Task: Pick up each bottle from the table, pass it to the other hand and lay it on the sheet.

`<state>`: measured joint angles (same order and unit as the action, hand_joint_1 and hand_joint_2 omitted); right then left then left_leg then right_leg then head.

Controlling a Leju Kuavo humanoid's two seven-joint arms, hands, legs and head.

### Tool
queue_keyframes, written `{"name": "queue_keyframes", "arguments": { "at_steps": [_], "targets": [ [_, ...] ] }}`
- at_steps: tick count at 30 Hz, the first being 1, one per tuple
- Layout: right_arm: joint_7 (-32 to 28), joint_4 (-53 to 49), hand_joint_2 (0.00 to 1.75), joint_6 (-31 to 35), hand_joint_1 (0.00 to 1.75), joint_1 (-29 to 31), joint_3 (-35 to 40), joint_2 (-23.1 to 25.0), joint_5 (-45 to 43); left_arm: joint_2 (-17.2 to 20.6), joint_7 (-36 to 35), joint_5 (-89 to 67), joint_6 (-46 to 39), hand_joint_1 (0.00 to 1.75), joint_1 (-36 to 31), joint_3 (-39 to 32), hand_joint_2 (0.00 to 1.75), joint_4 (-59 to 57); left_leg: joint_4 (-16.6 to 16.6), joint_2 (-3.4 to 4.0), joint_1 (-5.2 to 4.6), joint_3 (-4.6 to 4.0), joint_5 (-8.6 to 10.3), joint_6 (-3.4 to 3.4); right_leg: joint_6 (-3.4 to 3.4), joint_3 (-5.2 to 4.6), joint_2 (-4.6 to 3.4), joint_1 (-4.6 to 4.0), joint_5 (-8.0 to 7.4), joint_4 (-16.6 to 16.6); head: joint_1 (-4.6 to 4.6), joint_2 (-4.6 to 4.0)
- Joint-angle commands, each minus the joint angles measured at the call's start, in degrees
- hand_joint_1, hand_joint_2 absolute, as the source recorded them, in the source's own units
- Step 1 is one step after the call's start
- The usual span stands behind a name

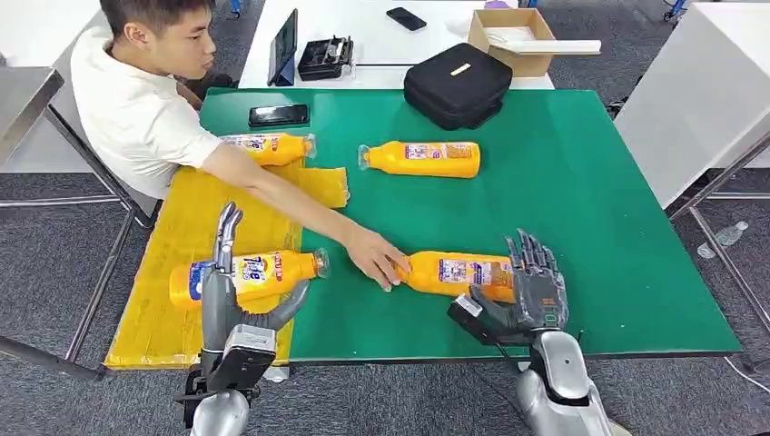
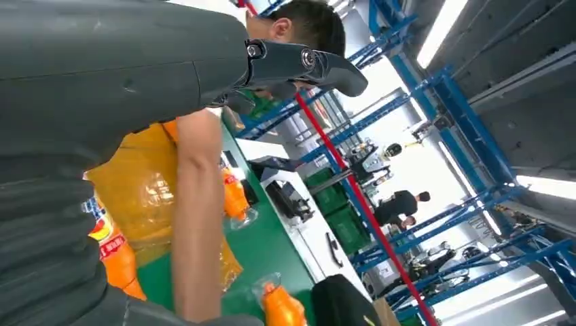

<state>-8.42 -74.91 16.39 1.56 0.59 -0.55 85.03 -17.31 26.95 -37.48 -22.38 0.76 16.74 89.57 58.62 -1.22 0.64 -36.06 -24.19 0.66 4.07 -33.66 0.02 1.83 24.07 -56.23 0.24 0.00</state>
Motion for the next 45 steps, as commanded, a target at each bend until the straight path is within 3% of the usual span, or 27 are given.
{"name": "queue_keyframes", "arguments": {
  "at_steps": [1, 8, 13, 14, 18, 20, 21, 23, 24, 27, 31, 32, 33, 34, 36, 37, 38, 39, 45],
  "targets": [
    [-0.6, 9.9, 0.0, -0.3, 0.0, 4.7, -0.3, -0.2, -3.2, -2.0, -0.1, -0.4, -1.1, 0.0, 0.8, 2.7, 1.75, 0.4, 0.0, 0.17, 0.04, 0.17, -0.07, 0.01, -0.17, 0.16, -0.08, -0.07, 0.01, 0.1, 0.02, 0.0],
    [-0.5, 10.3, 0.0, -0.3, 0.0, 5.1, -0.1, 0.2, -3.2, -1.9, -0.1, -0.4, -1.1, 0.0, 0.7, 2.7, 1.75, 0.3, 0.0, 0.17, 0.05, 0.22, -0.1, 0.01, -0.21, 0.23, -0.07, -0.09, 0.04, 0.1, 0.0, 0.0],
    [-0.6, 17.7, 0.0, -0.9, 0.0, 8.9, 2.3, -0.5, -2.1, -1.6, -0.3, 0.1, -1.1, 0.0, -0.4, 3.3, 1.75, -0.2, 0.0, 0.39, 0.07, 0.47, -0.21, 0.02, -0.36, 0.44, -0.22, -0.14, 0.08, 0.1, 0.02, 0.0],
    [-0.3, 18.1, 0.0, -0.6, 0.0, 9.0, 3.0, -1.2, -1.7, -1.6, -0.3, 0.4, -1.1, 0.0, -0.4, 3.5, 1.75, -0.2, 0.0, 0.21, 0.04, 0.17, -0.07, 0.01, -0.16, 0.16, -0.13, -0.07, 0.0, 0.1, 0.02, 0.0],
    [-0.4, 16.0, 0.0, 0.2, 0.0, 7.9, 3.8, -3.1, -2.0, -1.4, -0.5, 0.7, -1.4, 0.0, -0.1, 3.6, 1.75, -0.2, 0.0, 0.05, 0.04, 0.13, -0.04, 0.01, -0.15, 0.16, 0.03, -0.08, 0.02, 0.1, 0.02, 0.0],
    [-3.4, 12.2, 0.0, -0.2, 0.0, 6.6, 2.7, -2.0, -6.8, -1.2, -0.2, 0.3, -1.9, 0.0, 0.2, 3.6, 1.75, 0.2, 0.0, 0.06, 0.02, 0.15, -0.06, 0.02, -0.16, 0.17, 0.03, -0.06, 0.05, 0.0, 0.02, 0.0],
    [-6.3, 9.6, 1.75, -1.9, 0.0, 5.8, 1.8, -0.7, -12.1, -1.1, -0.2, 0.1, -1.9, 0.0, 0.3, 3.6, 1.75, 0.5, 0.0, 0.1, 0.04, 0.21, -0.09, 0.03, -0.2, 0.23, 0.01, -0.08, 0.06, 0.1, 0.02, 0.0],
    [-13.6, 2.2, 1.75, -12.7, 0.0, 4.0, -1.5, 3.6, -32.2, -1.0, 0.0, -0.1, -2.0, 0.0, 0.6, 3.5, 1.75, 1.0, 0.0, 0.14, 0.02, 0.21, -0.11, 0.02, -0.21, 0.21, -0.04, -0.06, 0.07, 0.0, 0.02, 0.0],
    [-13.7, -0.3, 1.75, -17.8, 0.0, 3.6, -2.3, 5.2, -39.4, -1.0, 0.0, 0.1, -1.8, 0.0, 0.8, 3.3, 1.75, 1.0, 0.1, 0.26, 0.04, 0.23, -0.18, -0.01, -0.27, 0.18, -0.14, -0.09, 0.11, 0.0, 0.02, 0.0],
    [-13.9, -4.1, 1.75, -22.9, 0.0, 2.4, -1.8, 5.6, -48.2, -1.1, 0.4, 1.2, -0.5, 0.0, 0.8, 3.1, 1.75, 0.6, 0.0, 0.21, 0.01, 0.18, -0.14, -0.03, -0.28, 0.12, -0.09, -0.06, 0.12, -0.1, 0.0, 0.0],
    [-13.9, -4.4, 1.75, -22.9, 0.0, 2.0, -1.7, 5.6, -48.2, -1.2, 0.4, 1.2, -0.5, 0.0, 1.0, 3.1, 1.75, 0.5, 0.0, 0.08, 0.03, 0.13, -0.07, -0.01, -0.18, 0.09, 0.01, -0.1, 0.07, 0.0, 0.02, 0.0],
    [-14.6, -5.1, 0.0, -23.9, 0.0, 1.6, -1.6, 5.4, -50.0, -1.2, 0.4, 1.6, 0.0, 0.0, 1.0, 3.1, 1.75, 0.5, 0.0, 0.04, 0.03, 0.08, -0.03, 0.0, -0.13, 0.05, 0.03, -0.1, 0.04, 0.0, 0.02, 0.0],
    [-15.1, -6.1, 0.0, -25.2, 0.0, 1.0, -1.7, 5.9, -53.3, -1.4, 0.0, 2.5, 1.0, 0.0, 1.2, 3.0, 1.75, 0.6, 0.0, 0.06, 0.03, 0.19, -0.08, 0.01, -0.2, 0.18, 0.05, -0.12, 0.09, 0.0, 0.02, 0.0],
    [-14.1, -7.2, 0.0, -26.9, 0.0, 0.4, -1.3, 6.1, -55.4, -1.5, 0.4, 2.8, 1.3, 0.0, 1.4, 2.8, 0.0, 0.6, 0.0, 0.12, 0.06, 0.3, -0.13, 0.02, -0.26, 0.27, 0.01, -0.14, 0.11, 0.1, 0.02, 0.0],
    [-12.9, -9.2, 0.0, -27.7, 0.0, -0.4, 0.6, 6.7, -57.0, -1.7, 0.7, 2.3, 0.6, 0.0, 1.7, 2.5, 0.0, 0.8, 0.0, 0.1, 0.07, 0.11, -0.08, 0.02, -0.15, 0.09, -0.02, -0.09, 0.06, 0.0, 0.0, 0.0],
    [-12.4, -9.8, 0.0, -27.2, 0.0, -0.5, 1.1, 7.2, -57.0, -1.7, 0.7, 2.2, 0.7, 0.0, 1.7, 2.4, 1.75, 0.9, 0.0, 0.15, 0.04, 0.22, -0.12, 0.03, -0.21, 0.2, -0.04, -0.08, 0.1, 0.0, 0.0, 0.0],
    [-12.1, -10.9, 0.0, -26.0, 0.0, -0.5, 2.0, 7.7, -56.1, -1.7, 0.8, 2.2, 0.7, 0.0, 1.8, 2.3, 1.75, 1.0, 0.0, 0.14, 0.04, 0.11, -0.08, 0.0, -0.16, 0.09, -0.07, -0.05, 0.05, 0.0, 0.0, 0.0],
    [-12.0, -11.7, 1.75, -25.3, 0.0, -0.2, 2.6, 7.9, -55.7, -1.7, 0.7, 2.2, 0.9, 0.0, 1.9, 2.3, 1.75, 1.1, 0.0, 0.21, 0.04, 0.23, -0.14, 0.0, -0.25, 0.19, -0.1, -0.07, 0.1, 0.0, 0.02, 0.0],
    [-11.3, -11.9, 1.75, -24.3, 0.0, 0.8, 2.2, 7.7, -55.2, -1.9, 0.7, 2.3, 0.7, 0.0, 1.7, 2.1, 1.75, 0.8, 0.0, 0.17, 0.03, 0.15, -0.08, -0.01, -0.19, 0.1, -0.08, -0.06, 0.05, 0.0, 0.02, 0.0]
  ]
}}
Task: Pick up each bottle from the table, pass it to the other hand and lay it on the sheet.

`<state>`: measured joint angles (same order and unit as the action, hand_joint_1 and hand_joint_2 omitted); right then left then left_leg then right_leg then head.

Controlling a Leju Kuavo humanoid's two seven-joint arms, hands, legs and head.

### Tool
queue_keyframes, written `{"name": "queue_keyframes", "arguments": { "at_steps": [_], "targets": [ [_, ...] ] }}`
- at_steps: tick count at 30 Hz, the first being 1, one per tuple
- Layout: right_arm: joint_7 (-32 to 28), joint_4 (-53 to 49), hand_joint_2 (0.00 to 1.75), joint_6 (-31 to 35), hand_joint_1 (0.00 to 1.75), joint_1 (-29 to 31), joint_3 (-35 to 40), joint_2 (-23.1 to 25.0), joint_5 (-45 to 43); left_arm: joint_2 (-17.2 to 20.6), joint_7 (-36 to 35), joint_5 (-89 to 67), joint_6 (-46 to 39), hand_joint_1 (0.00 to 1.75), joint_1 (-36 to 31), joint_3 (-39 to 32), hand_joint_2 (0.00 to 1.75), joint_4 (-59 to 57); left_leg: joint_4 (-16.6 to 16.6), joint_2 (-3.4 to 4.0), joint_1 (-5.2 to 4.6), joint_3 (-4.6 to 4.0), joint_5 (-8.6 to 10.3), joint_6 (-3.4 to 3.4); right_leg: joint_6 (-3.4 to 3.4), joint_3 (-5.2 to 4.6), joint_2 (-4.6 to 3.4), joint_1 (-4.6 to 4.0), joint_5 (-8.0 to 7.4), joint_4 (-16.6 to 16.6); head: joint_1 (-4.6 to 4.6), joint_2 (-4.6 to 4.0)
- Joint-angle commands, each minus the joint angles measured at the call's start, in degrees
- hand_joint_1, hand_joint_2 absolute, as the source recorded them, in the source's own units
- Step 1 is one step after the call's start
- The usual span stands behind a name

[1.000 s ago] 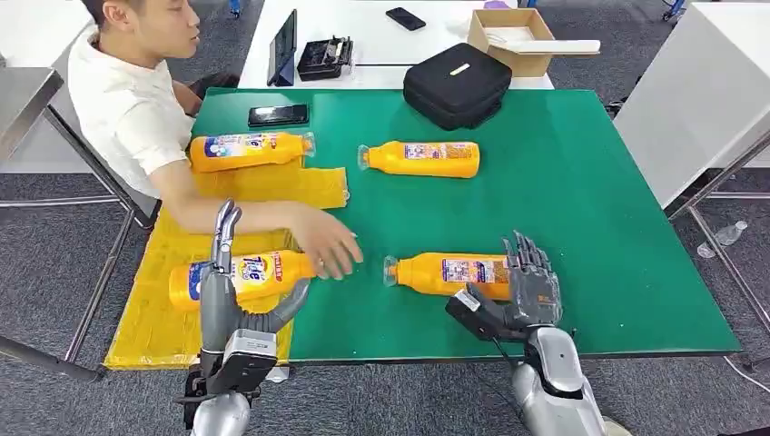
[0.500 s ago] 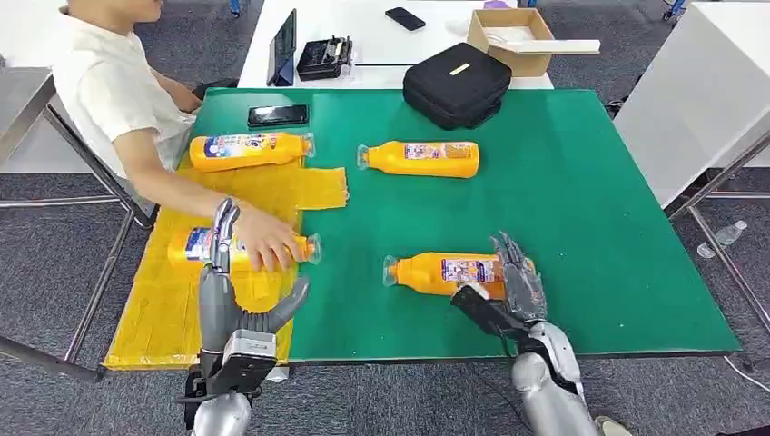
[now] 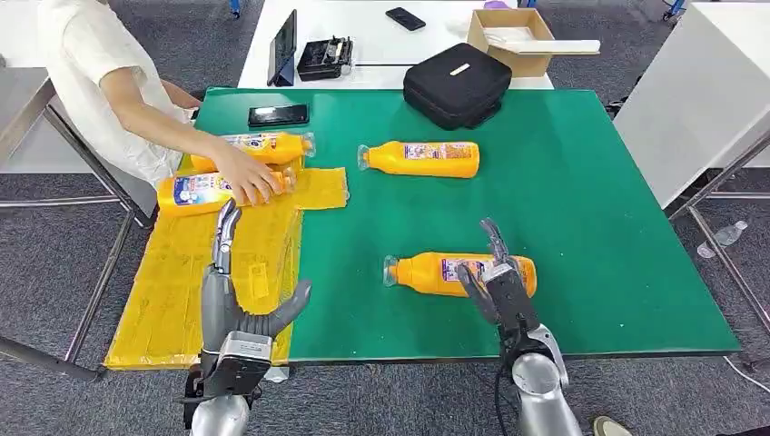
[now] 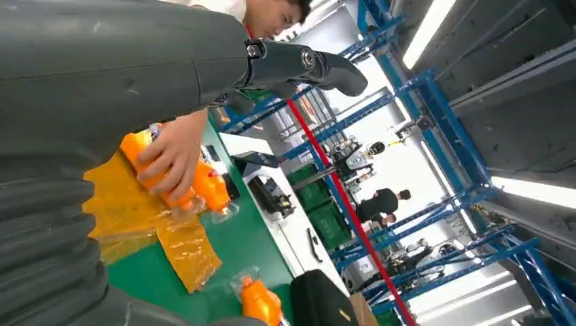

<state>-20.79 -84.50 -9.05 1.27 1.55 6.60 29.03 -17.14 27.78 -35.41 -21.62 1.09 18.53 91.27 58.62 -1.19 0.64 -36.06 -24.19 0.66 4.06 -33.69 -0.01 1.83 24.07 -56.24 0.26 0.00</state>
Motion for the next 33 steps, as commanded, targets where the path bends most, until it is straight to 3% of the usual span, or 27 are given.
{"name": "queue_keyframes", "arguments": {
  "at_steps": [1, 17, 21, 28, 33],
  "targets": [
    [1.4, -2.3, 1.75, 2.7, 0.0, 1.4, 1.1, 0.6, 2.7, -2.1, -0.2, 0.2, -0.1, 0.0, 1.4, 0.3, 1.75, -1.1, 0.0, 0.27, 0.07, 0.41, -0.2, -0.01, -0.37, 0.39, -0.11, -0.14, 0.12, 0.1, 0.0, 0.0],
    [2.9, -4.6, 1.75, 9.5, 0.0, 1.5, 2.2, 0.5, 17.8, -2.3, -1.1, -0.4, -0.1, 0.0, 1.7, 0.1, 1.75, -0.9, 0.0, 0.15, 0.03, 0.18, -0.1, 0.01, -0.18, 0.19, -0.07, -0.07, 0.05, 0.0, 0.0, 0.0],
    [7.4, -3.9, 1.75, 12.9, 0.0, 1.3, 5.7, -3.2, 32.0, -2.4, -1.4, -0.7, -0.4, 0.0, 2.0, -0.3, 1.75, -0.3, 0.0, 0.18, 0.05, 0.22, -0.12, 0.02, -0.21, 0.23, -0.09, -0.09, 0.06, 0.1, -0.02, 0.0],
    [11.1, 1.0, 1.75, 9.3, 0.0, 0.3, 6.0, -8.8, 34.3, -2.5, -1.7, 0.0, 0.9, 0.0, 2.4, -1.0, 1.75, -0.1, 0.0, 0.16, 0.07, 0.45, -0.19, 0.05, -0.31, 0.52, -0.01, -0.14, 0.1, 0.2, -0.02, 0.0],
    [13.8, 4.4, 1.75, 8.0, 0.0, 0.1, 5.6, -12.0, 36.9, -2.8, -1.6, 0.7, 2.3, 0.0, 2.3, -1.0, 1.75, -0.6, 0.0, -0.03, 0.04, 0.16, -0.05, 0.02, -0.13, 0.23, 0.07, -0.06, 0.03, 0.1, -0.02, 0.0]
  ]
}}
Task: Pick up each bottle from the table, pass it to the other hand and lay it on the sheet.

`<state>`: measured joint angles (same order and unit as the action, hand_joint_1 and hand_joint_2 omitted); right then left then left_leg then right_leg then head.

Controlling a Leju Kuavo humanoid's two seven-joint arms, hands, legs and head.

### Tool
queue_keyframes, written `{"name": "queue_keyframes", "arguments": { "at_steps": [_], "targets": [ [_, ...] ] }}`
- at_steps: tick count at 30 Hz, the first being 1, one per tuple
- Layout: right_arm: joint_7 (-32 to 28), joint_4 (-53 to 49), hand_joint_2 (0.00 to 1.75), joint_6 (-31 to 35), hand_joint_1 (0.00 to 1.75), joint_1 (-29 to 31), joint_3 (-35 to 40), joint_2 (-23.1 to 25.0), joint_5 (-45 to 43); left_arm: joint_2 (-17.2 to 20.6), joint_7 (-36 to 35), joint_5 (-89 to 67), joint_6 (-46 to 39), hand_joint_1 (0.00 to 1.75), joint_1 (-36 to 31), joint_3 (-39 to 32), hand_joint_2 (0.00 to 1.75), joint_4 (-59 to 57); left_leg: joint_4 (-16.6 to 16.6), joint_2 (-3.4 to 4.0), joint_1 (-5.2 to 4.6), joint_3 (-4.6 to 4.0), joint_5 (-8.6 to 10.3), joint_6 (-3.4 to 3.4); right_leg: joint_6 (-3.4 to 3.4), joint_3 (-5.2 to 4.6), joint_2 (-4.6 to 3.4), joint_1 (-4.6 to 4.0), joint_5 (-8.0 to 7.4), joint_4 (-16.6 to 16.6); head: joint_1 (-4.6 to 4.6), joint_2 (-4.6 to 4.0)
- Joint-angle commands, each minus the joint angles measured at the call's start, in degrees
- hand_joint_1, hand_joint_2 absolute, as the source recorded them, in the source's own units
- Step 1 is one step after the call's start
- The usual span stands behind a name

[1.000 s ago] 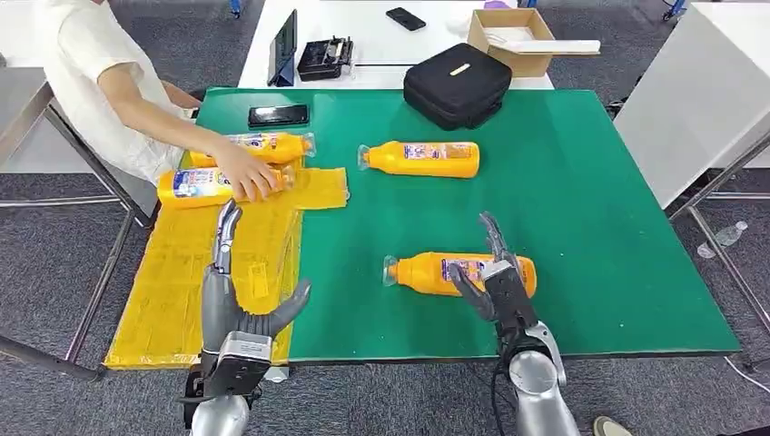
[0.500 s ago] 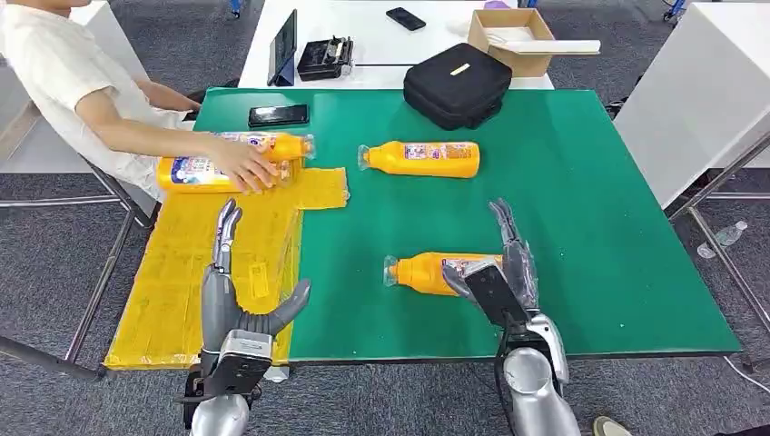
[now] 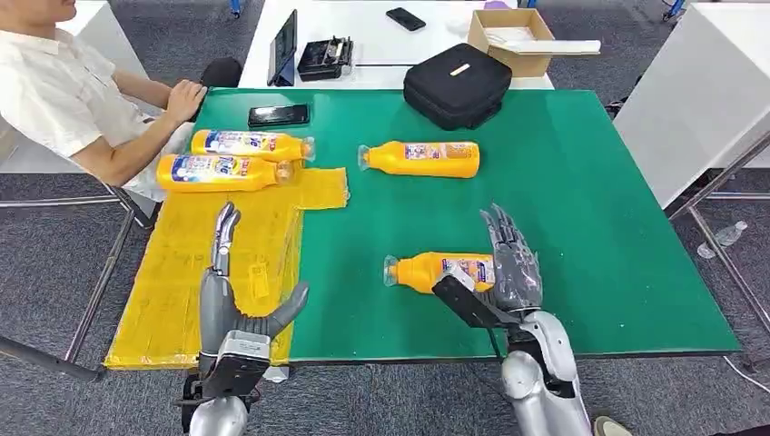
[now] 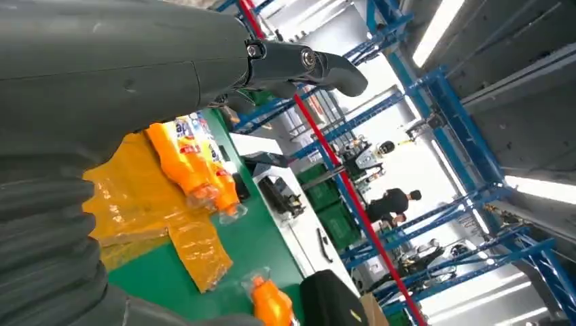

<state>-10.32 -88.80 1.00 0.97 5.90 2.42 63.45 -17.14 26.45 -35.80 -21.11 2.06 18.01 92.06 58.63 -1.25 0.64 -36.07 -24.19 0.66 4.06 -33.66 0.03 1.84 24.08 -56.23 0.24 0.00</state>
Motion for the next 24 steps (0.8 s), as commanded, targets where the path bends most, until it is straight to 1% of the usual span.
{"name": "queue_keyframes", "arguments": {
  "at_steps": [1, 2, 3, 4, 5, 7, 8, 12, 15, 17, 18, 19, 20, 21, 24],
  "targets": [
    [3.4, 9.2, 1.75, -2.1, 0.0, 0.5, 0.8, -8.2, 2.5, -2.8, -0.4, 1.5, 2.3, 0.0, 1.3, -0.4, 1.75, -1.4, -0.1, 0.09, 0.08, 0.36, -0.13, 0.03, -0.23, 0.45, 0.02, -0.13, 0.07, 0.2, 0.02, 0.0],
    [3.6, 9.6, 1.75, -2.2, 0.0, 0.5, 0.3, -8.4, 2.6, -2.8, -0.8, 2.1, 3.1, 0.0, 1.3, -0.4, 1.75, -1.6, -0.1, 0.16, 0.06, 0.44, -0.16, 0.04, -0.28, 0.49, -0.03, -0.13, 0.08, 0.2, 0.02, 0.0],
    [3.9, 9.8, 1.75, -2.3, 0.0, 0.4, 0.0, -8.7, 3.0, -2.9, -1.0, 2.4, 3.4, 0.0, 1.2, -0.3, 1.75, -1.8, 0.0, 0.09, 0.05, 0.21, -0.07, 0.01, -0.15, 0.25, 0.0, -0.09, 0.03, 0.1, 0.02, 0.0],
    [4.0, 9.8, 1.75, -2.4, 0.0, 0.4, -0.2, -8.7, 3.4, -2.9, -1.0, 2.4, 3.4, 0.0, 1.2, -0.3, 1.75, -1.8, -0.1, 0.11, 0.07, 0.31, -0.11, 0.02, -0.22, 0.35, 0.01, -0.12, 0.06, 0.2, 0.02, 0.0],
    [4.2, 9.8, 1.75, -2.4, 0.0, 0.4, -0.4, -8.6, 3.6, -2.9, -1.1, 2.4, 3.5, 0.0, 1.1, -0.2, 1.75, -2.0, 0.0, 0.03, 0.04, 0.23, -0.07, 0.02, -0.18, 0.28, 0.07, -0.09, 0.06, 0.1, 0.02, 0.0],
    [4.2, 9.8, 1.75, -2.4, 0.0, 0.4, -0.4, -8.6, 3.6, -2.9, -1.1, 2.4, 3.5, 0.0, 1.1, -0.2, 1.75, -2.0, 0.0, 0.07, 0.04, 0.13, -0.06, 0.01, -0.12, 0.15, -0.01, -0.07, 0.02, 0.1, 0.02, 0.0],
    [4.2, 9.6, 1.75, -2.5, 0.0, 0.5, -0.2, -8.5, 3.8, -2.9, -1.1, 2.5, 3.5, 0.0, 1.1, -0.2, 1.75, -2.0, 0.0, 0.17, 0.04, 0.29, -0.13, 0.02, -0.21, 0.31, -0.05, -0.09, 0.07, 0.1, 0.02, 0.0],
    [4.5, 10.3, 1.75, -2.8, 0.0, 1.0, -0.1, -8.9, 4.0, -2.8, -1.3, 2.6, 4.1, 0.0, 0.9, -0.3, 1.75, -2.4, 0.0, 0.1, 0.03, 0.14, -0.06, 0.01, -0.13, 0.14, -0.03, -0.06, 0.03, 0.1, 0.02, 0.0],
    [4.8, 11.4, 1.75, -2.7, 0.0, 2.2, -0.7, -8.6, 4.7, -2.8, -1.2, 2.5, 4.3, 0.0, 0.7, 0.0, 1.75, -2.8, 0.0, 0.22, 0.05, 0.34, -0.14, 0.03, -0.25, 0.34, -0.08, -0.11, 0.06, 0.1, 0.0, 0.0],
    [4.1, 11.9, 1.75, -2.8, 0.0, 2.2, -1.6, -8.2, 2.9, -2.8, -1.2, 2.5, 4.5, 0.0, 0.8, 0.3, 1.75, -2.7, 0.0, 0.17, 0.02, 0.19, -0.07, 0.02, -0.15, 0.18, -0.08, -0.06, 0.02, 0.1, 0.02, 0.0],
    [4.2, 12.4, 1.75, -2.0, 0.0, 2.5, -2.4, -7.9, 2.7, -2.7, -1.2, 2.4, 4.7, 0.0, 0.7, 0.5, 1.75, -2.6, 0.0, 0.2, 0.03, 0.27, -0.11, 0.03, -0.2, 0.27, -0.08, -0.08, 0.04, 0.1, 0.0, 0.0],
    [4.2, 12.9, 1.75, -1.2, 0.0, 2.7, -2.6, -8.3, 3.4, -2.7, -1.2, 2.3, 4.8, 0.0, 0.7, 0.7, 1.75, -2.6, 0.0, 0.11, 0.01, 0.12, -0.04, 0.01, -0.11, 0.12, -0.04, -0.04, 0.01, 0.1, 0.0, 0.0],
    [4.2, 12.9, 1.75, -1.3, 0.0, 2.9, -2.7, -8.5, 3.4, -2.8, -1.2, 2.3, 4.8, 0.0, 0.7, 0.8, 1.75, -2.7, 0.0, 0.19, 0.04, 0.26, -0.1, 0.02, -0.21, 0.26, -0.07, -0.09, 0.04, 0.1, 0.02, 0.0],
    [4.1, 13.5, 1.75, -1.0, 0.0, 3.2, -2.8, -8.5, 3.5, -2.7, -1.2, 2.3, 4.9, 0.0, 0.6, 0.9, 1.75, -2.8, 0.0, 0.12, 0.01, 0.14, -0.05, 0.02, -0.14, 0.13, -0.04, -0.05, 0.01, 0.1, 0.02, 0.0],
    [4.1, 15.0, 1.75, -0.7, 0.0, 4.1, -3.7, -8.9, 3.7, -2.7, -1.2, 2.2, 4.9, 0.0, 0.3, 1.1, 1.75, -3.2, 0.0, 0.2, 0.04, 0.29, -0.12, 0.02, -0.23, 0.29, -0.08, -0.09, 0.05, 0.1, 0.02, 0.0]
  ]
}}
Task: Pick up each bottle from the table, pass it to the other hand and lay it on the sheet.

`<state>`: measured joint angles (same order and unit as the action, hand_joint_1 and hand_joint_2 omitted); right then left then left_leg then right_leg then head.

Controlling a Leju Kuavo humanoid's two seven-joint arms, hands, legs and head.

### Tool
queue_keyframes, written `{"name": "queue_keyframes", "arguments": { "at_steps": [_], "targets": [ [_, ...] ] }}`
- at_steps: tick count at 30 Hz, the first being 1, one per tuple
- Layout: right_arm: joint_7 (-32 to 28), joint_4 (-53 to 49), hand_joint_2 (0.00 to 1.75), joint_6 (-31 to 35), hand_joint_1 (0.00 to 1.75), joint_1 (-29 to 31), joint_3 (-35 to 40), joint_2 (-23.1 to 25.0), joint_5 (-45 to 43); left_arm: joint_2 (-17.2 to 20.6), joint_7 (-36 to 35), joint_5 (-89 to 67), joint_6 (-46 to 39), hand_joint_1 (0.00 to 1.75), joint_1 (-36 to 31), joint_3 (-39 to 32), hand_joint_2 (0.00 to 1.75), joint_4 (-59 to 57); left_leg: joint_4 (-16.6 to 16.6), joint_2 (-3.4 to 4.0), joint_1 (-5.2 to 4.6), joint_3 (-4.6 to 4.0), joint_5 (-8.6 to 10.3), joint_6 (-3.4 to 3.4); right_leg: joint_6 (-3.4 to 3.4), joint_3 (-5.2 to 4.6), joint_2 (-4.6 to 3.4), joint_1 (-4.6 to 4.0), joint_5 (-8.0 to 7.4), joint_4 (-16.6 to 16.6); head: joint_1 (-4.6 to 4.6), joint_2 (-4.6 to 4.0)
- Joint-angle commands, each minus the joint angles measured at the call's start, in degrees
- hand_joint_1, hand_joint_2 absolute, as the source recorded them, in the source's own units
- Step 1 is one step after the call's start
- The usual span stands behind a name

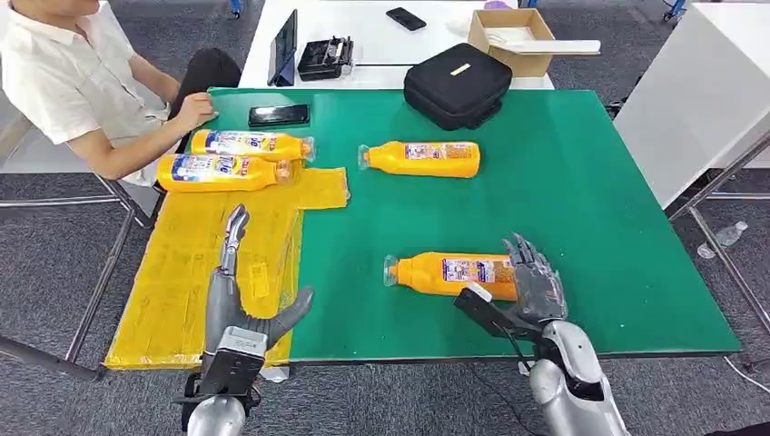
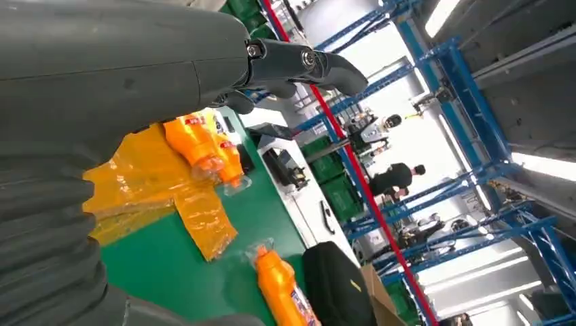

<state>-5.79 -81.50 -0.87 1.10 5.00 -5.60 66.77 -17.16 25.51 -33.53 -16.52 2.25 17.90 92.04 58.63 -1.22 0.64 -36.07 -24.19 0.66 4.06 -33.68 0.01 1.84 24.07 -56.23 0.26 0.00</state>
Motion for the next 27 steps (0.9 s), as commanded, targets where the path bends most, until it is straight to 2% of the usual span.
{"name": "queue_keyframes", "arguments": {
  "at_steps": [1, 2, 7, 12, 18, 27],
  "targets": [
    [-0.3, 8.7, 1.75, 1.0, 0.0, 4.6, -3.2, -1.0, 0.5, -2.8, -0.2, -0.1, 0.2, 0.0, 0.0, 1.3, 1.75, -3.3, 0.0, 0.2, 0.04, 0.35, -0.14, 0.03, -0.26, 0.37, -0.08, -0.09, 0.06, 0.1, -0.02, 0.0],
    [-0.5, 9.6, 1.75, 1.3, 0.0, 5.0, -3.2, -1.0, 0.6, -2.7, -0.2, -0.1, 0.2, 0.0, -0.1, 1.4, 1.75, -3.4, 0.0, 0.09, 0.02, 0.12, -0.04, 0.01, -0.11, 0.14, -0.03, -0.05, 0.0, 0.1, 0.0, 0.0],
    [-0.5, 10.2, 1.75, 1.2, 0.0, 5.3, -3.3, -0.7, 0.6, -2.7, -0.3, 0.0, 0.2, 0.0, 0.0, 1.4, 1.75, -3.3, 0.0, 0.13, 0.03, 0.26, -0.09, 0.02, -0.2, 0.27, -0.03, -0.08, 0.04, 0.1, 0.0, 0.0],
    [0.3, 17.0, 1.75, 4.2, 0.0, 7.7, -5.2, 1.4, 5.0, -2.8, -0.6, -0.8, 0.2, 0.0, -0.4, 2.5, 1.75, -4.9, 0.0, 0.1, 0.04, 0.17, -0.05, 0.01, -0.13, 0.18, -0.03, -0.07, 0.01, 0.1, -0.02, 0.0],
    [0.9, 14.9, 1.75, 3.0, 0.0, 6.0, -5.0, 2.6, 7.0, -2.6, -0.6, -1.3, 0.3, 0.0, 1.5, 2.2, 1.75, -1.7, 0.0, 0.15, 0.05, 0.2, -0.09, 0.0, -0.18, 0.2, -0.07, -0.08, 0.04, 0.1, 0.0, 0.0],
    [-0.3, 18.6, 1.75, 2.5, 0.0, 6.9, -5.1, 2.9, 6.5, -2.8, -0.5, -1.3, 0.2, 0.0, 0.9, 2.5, 1.75, -2.6, 0.0, 0.1, 0.03, 0.15, -0.06, 0.01, -0.13, 0.16, -0.04, -0.06, 0.02, 0.1, 0.0, 0.0]
  ]
}}
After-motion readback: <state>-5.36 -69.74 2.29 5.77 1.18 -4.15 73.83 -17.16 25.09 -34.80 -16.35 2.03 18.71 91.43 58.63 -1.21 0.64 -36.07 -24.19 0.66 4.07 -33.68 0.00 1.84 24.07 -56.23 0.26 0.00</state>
